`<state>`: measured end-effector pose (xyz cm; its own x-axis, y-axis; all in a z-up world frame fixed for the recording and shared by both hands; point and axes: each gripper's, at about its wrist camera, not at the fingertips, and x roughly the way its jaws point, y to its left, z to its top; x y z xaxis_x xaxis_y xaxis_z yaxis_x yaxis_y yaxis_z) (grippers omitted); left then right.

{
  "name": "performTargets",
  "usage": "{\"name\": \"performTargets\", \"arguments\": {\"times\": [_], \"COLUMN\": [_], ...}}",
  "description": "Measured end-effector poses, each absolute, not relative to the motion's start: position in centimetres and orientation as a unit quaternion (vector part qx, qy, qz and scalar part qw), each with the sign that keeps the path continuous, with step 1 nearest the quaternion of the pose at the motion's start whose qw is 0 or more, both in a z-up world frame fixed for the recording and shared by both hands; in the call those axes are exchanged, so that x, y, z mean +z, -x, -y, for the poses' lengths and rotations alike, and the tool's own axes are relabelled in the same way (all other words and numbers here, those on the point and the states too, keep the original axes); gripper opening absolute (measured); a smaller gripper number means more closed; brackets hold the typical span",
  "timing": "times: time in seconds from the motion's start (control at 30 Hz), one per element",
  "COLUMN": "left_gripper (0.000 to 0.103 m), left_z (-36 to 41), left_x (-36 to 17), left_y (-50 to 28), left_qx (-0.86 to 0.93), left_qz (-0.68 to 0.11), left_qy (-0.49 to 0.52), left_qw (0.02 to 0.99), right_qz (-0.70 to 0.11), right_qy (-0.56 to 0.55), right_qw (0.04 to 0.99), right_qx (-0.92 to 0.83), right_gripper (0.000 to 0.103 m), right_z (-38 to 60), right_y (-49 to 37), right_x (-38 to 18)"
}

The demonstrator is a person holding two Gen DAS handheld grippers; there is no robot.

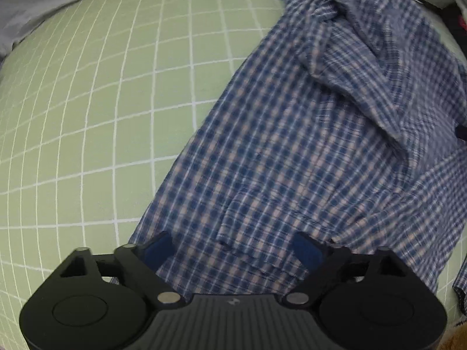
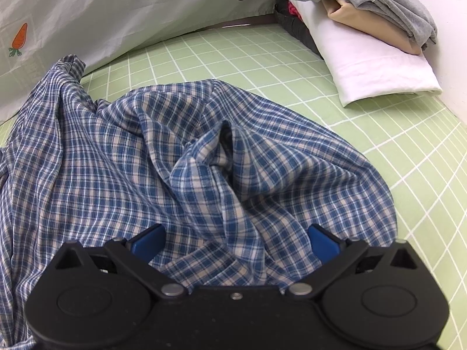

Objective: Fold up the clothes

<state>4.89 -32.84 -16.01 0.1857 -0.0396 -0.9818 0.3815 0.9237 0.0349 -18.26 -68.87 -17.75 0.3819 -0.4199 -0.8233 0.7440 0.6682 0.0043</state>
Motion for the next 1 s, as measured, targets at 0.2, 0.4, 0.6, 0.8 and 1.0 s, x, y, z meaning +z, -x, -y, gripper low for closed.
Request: {"name": "performTargets", "arguments": {"times": [0.2, 0.4, 0.6, 0.8, 1.0], "left_gripper": [0.063, 0.01, 0.006, 0.005, 0.005], "left_z": [32.4, 30.1, 27.8, 25.5, 15.7], "left_x": [-15.9, -15.5, -14.8, -12.9, -10.8], "left_y": [-5.1, -6.2, -7.3, -9.4, -14.3], "left_qx": [-0.173, -0.171, -0.155, -0.096, 0.029], "left_qz": [-0.618, -0.616, -0.605, -0.57, -0.516], "left_qy": [-0.131, -0.091, -0.062, -0.05, -0.04], "left_qw": [0.756, 0.764, 0.778, 0.815, 0.855], "right_qz": [-0.419, -0.416, -0.415, -0.416, -0.42], "right_qy": [-0.189, -0.188, -0.188, -0.189, -0.193], "right_qw": [0.811, 0.813, 0.812, 0.811, 0.807], "right_qx": [-0.361, -0.362, -0.364, -0.365, -0.367], "right_gripper": [0.103, 0.103, 0.103, 0.103, 0.103], "right_z": [68.8, 68.6, 68.4, 68.4, 68.6], "right_y": [18.3, 18.3, 18.3, 18.2, 18.0], "right_x": [-17.8, -17.8, -17.9, -17.9, -17.8]}}
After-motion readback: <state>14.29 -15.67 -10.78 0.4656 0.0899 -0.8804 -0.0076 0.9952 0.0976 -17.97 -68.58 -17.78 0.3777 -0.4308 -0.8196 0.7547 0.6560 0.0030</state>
